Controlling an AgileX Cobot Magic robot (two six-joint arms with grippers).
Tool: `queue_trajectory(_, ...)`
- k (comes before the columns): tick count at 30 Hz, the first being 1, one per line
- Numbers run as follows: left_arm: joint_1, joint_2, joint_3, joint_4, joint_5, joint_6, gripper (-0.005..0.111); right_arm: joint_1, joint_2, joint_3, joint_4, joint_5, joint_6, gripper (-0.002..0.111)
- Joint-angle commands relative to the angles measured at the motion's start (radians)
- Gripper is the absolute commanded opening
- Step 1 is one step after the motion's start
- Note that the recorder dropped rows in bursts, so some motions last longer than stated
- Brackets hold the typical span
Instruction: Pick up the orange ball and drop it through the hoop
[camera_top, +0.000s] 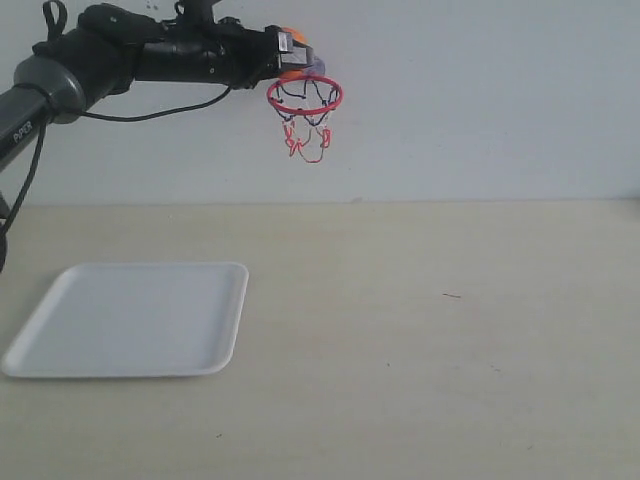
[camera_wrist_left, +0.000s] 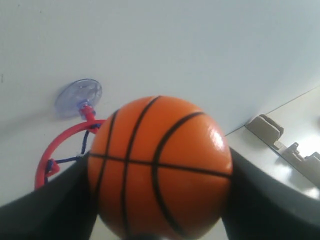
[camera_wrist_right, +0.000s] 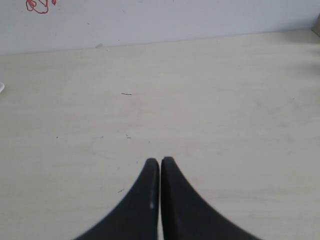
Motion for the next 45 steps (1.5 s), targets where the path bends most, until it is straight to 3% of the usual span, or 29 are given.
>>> queue_trajectory(1,-0.005,0.000,-0.007,-0.019,-0.015,0.029,0.040,0.000,-0.005,-0.001,-0.007,-0.005,-0.002,0.000)
queue_trajectory(15,-0.005,0.000,-0.007,-0.112,-0.054,0.274,0.045,0.000,-0.005,-0.001,-0.007,-0.005,-0.002,0.000)
queue_trajectory(19,-0.005,0.000,-0.007,-0.121,-0.074,0.284,0.046,0.000,-0.005,-0.001,-0.007,-0.005,-0.002,0.000)
queue_trajectory(26,-0.001,0.000,-0.007,-0.105,-0.092,0.285,0.062,0.000,-0.005,-0.001,-0.007,-0.005,-0.002,0.000)
queue_trajectory(45,0.001,0.000,-0.007,-0.102,-0.105,0.311,0.068,0.000,-0.005,-0.001,-0.007,-0.005,-0.002,0.000)
